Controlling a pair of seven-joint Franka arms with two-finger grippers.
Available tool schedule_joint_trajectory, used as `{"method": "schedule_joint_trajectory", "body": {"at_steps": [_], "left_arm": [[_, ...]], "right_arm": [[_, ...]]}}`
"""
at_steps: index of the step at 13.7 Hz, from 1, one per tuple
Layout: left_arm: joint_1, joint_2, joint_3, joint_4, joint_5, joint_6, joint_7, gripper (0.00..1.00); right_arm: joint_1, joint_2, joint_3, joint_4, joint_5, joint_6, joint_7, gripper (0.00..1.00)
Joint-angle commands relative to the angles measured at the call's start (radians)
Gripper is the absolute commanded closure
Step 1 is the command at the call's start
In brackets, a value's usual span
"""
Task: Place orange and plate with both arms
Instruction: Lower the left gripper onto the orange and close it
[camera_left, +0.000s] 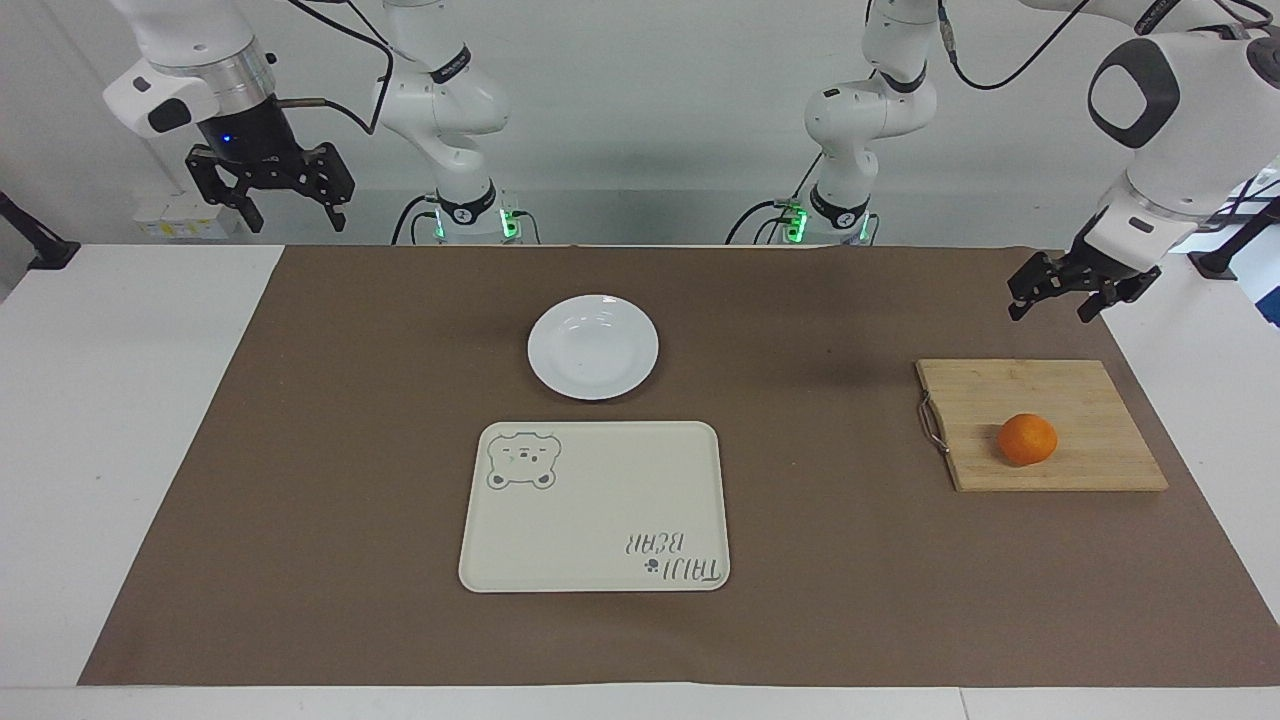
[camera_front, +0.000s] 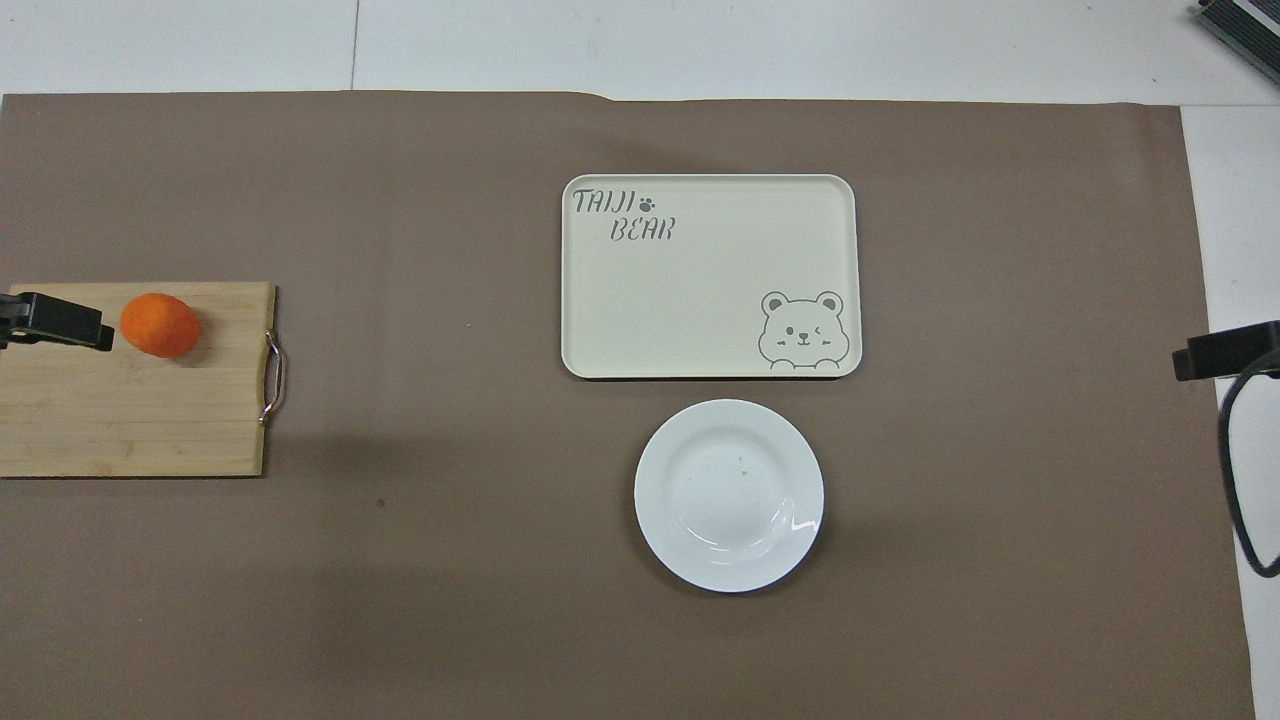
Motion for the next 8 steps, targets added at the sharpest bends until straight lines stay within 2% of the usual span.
{"method": "schedule_joint_trajectory", "body": {"at_steps": [1,8], "left_arm": [[0.037,0.053,-0.006,-0.013,0.01,0.073,0.071,0.0],[0.038,0.254,-0.007,0.06,0.12,0.151,0.077,0.0]], "right_arm": [[-0.002,-0.02,0.003,-0.017,-0.008,-0.008,-0.017,0.0],[-0.002,-0.02,0.003,-0.017,-0.01,-0.008,-0.017,0.0]]}}
